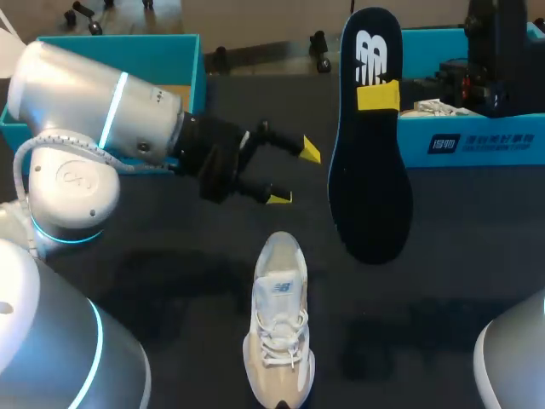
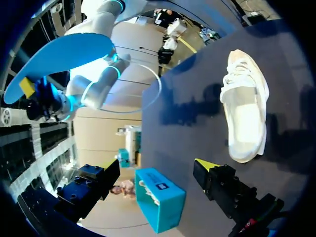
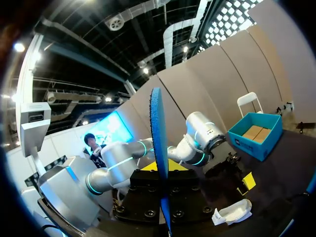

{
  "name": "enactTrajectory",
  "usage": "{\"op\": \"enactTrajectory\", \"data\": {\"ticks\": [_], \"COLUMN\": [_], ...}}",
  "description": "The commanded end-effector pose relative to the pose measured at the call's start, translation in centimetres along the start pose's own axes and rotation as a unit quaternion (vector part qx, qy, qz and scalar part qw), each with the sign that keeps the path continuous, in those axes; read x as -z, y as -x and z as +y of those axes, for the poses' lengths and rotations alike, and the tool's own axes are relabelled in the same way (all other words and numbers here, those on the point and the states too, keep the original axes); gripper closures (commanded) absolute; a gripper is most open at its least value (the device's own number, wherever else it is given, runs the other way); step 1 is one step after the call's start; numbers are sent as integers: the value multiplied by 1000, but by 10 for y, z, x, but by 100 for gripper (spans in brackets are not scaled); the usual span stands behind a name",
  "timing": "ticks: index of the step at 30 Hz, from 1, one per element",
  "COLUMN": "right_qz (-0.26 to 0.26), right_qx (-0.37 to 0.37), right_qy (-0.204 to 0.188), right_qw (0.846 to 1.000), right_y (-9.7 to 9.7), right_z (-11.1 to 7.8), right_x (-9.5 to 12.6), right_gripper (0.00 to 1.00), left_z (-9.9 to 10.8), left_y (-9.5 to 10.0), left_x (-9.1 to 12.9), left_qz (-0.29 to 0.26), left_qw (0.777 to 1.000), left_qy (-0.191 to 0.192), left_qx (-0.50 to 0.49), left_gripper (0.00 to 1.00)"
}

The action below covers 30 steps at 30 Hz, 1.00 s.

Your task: Take the shoe out of the shoebox, open the shoe tongue, remove and reinsert the insole, then place the shoe into the shoebox

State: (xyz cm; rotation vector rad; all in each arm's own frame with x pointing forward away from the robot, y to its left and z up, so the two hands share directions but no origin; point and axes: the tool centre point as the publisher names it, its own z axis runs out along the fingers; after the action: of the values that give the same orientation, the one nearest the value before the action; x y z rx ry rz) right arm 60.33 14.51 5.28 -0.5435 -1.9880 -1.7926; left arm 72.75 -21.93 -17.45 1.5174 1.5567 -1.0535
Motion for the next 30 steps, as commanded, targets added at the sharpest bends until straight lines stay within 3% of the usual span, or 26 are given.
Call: {"op": "enactTrajectory", "data": {"ticks": [1, 9, 22, 30], "right_qz": [1, 1, 1, 1], "right_qx": [-1, -1, -1, -1], "right_qy": [-3, -3, -3, -3], "right_qw": [1000, 1000, 1000, 1000], "right_y": [3, 3, 3, 3], "right_z": [3, 3, 3, 3], "right_x": [-3, -3, -3, -3], "right_gripper": [100, 100, 100, 100], "left_z": [-3, 7, 7, 15], "left_y": [3, 23, 23, 37], "left_x": [3, 14, 14, 17], "left_qz": [-65, -142, -142, -168], "left_qw": [998, 989, 989, 986], "left_qy": [3, 4, 4, -14], "left_qx": [-3, 31, 31, -8], "left_gripper": [0, 0, 0, 0]}}
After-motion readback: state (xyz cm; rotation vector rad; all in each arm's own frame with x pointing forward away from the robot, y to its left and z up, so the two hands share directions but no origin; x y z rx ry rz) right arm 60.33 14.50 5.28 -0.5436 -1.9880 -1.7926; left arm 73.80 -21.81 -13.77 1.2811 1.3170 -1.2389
